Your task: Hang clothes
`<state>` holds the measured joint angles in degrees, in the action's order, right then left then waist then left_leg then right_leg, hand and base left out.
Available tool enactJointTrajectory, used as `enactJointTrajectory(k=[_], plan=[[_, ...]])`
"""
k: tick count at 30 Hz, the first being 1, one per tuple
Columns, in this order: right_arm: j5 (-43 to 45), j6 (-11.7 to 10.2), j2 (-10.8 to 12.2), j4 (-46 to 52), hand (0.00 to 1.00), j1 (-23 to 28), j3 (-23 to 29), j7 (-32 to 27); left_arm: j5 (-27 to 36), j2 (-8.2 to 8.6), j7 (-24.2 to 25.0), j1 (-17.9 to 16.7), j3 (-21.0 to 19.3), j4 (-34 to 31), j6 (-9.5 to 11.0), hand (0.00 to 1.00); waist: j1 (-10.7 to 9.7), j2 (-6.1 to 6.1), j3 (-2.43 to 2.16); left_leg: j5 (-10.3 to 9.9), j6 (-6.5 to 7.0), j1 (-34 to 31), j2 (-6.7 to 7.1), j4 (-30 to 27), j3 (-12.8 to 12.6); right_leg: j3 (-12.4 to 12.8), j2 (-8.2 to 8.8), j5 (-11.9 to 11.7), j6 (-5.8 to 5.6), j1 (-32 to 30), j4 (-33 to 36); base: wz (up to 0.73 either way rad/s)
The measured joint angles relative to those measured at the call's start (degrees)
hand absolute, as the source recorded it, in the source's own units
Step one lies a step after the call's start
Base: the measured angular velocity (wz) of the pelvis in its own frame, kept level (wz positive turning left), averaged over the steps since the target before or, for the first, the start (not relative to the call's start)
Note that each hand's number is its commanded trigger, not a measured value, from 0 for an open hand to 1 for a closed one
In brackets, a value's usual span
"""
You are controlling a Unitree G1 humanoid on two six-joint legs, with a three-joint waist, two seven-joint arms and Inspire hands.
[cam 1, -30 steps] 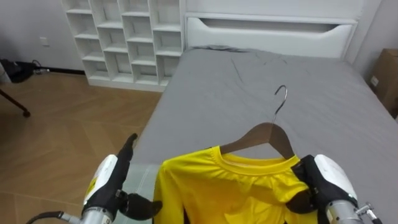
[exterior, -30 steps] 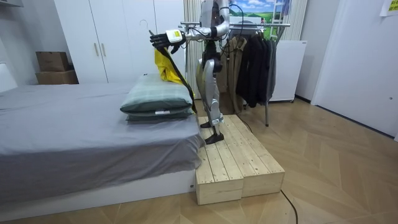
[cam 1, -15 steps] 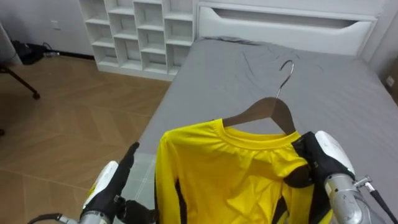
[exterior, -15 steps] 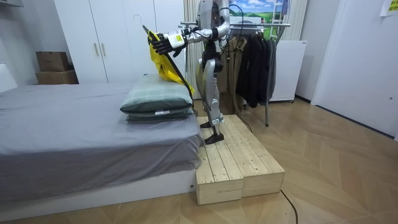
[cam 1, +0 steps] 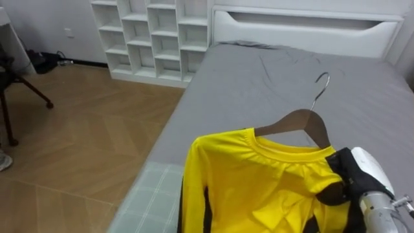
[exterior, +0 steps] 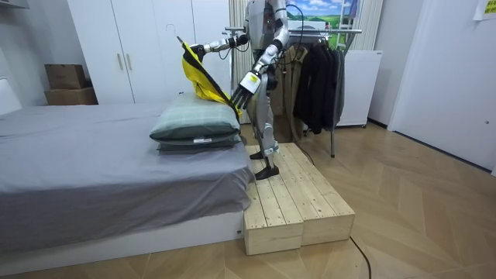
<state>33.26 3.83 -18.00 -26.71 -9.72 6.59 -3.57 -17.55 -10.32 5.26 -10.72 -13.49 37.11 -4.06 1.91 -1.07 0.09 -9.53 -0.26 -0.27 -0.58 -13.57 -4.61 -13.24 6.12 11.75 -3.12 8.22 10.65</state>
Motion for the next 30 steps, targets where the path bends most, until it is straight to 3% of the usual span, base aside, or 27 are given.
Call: enactJointTrajectory(k=[3,7,9,18,20,26,30], plan=[[-0.07,0.02,-0.58,0.00,1.00,0.34,1.69,0.00,0.01,-0.17,-0.01,-1.08,-2.31,4.36,0.10,0.00,-0.07,-0.11,-0.07,0.01,0.02,0.05,0.00,0.08,-0.10,0.42,0.00,0.00,0.00,-0.08,-0.01,-0.06],[0.05,0.02,-0.83,0.07,1.00,1.58,1.98,-0.25,0.78,-0.24,-0.02,-2.22,-2.30,7.35,0.27,0.00,-0.03,-0.81,-0.56,0.05,-0.04,0.11,-0.06,0.09,-0.20,0.53,-0.06,0.00,0.00,-0.04,-0.01,0.00],[0.32,0.02,-0.83,0.10,1.00,1.66,1.98,-0.43,1.46,-0.22,-0.05,-2.68,-2.30,7.92,0.45,0.00,-0.01,-0.89,-0.59,0.05,-0.03,0.13,-0.06,0.07,-0.27,0.61,-0.05,0.00,0.00,-0.01,0.00,0.00],[0.15,-0.04,-0.82,0.13,1.00,1.75,1.99,-0.61,5.03,-0.31,-0.12,-2.58,-2.30,18.66,0.76,0.00,0.05,-0.57,-0.39,0.05,-0.04,0.91,-0.16,0.24,-0.73,1.07,-0.08,0.00,0.01,0.40,-0.01,-0.03],[0.31,-0.03,-0.81,0.65,1.00,1.77,1.98,-0.59,8.48,-0.31,-0.11,-2.63,-2.31,20.35,0.77,0.00,0.08,-0.50,-0.35,0.05,-0.04,0.92,-0.16,0.38,-0.80,1.19,-0.07,0.00,0.00,0.35,0.02,0.00],[3.71,0.00,-0.59,9.11,1.00,4.21,1.72,-0.48,11.96,-0.23,0.13,-3.15,-1.81,24.10,0.63,0.00,0.13,-0.36,-0.19,0.03,-0.03,0.59,-0.22,0.25,-1.19,1.67,-0.06,0.00,0.00,-0.29,0.02,-0.04],[6.11,0.01,-0.37,12.74,1.00,4.35,-0.35,-0.44,14.79,-0.39,0.37,-2.33,0.84,27.45,0.62,0.00,0.10,-0.71,-0.01,0.03,-0.03,0.46,-0.24,0.31,-1.41,1.94,-0.06,0.00,0.00,-0.60,0.06,-0.04]])
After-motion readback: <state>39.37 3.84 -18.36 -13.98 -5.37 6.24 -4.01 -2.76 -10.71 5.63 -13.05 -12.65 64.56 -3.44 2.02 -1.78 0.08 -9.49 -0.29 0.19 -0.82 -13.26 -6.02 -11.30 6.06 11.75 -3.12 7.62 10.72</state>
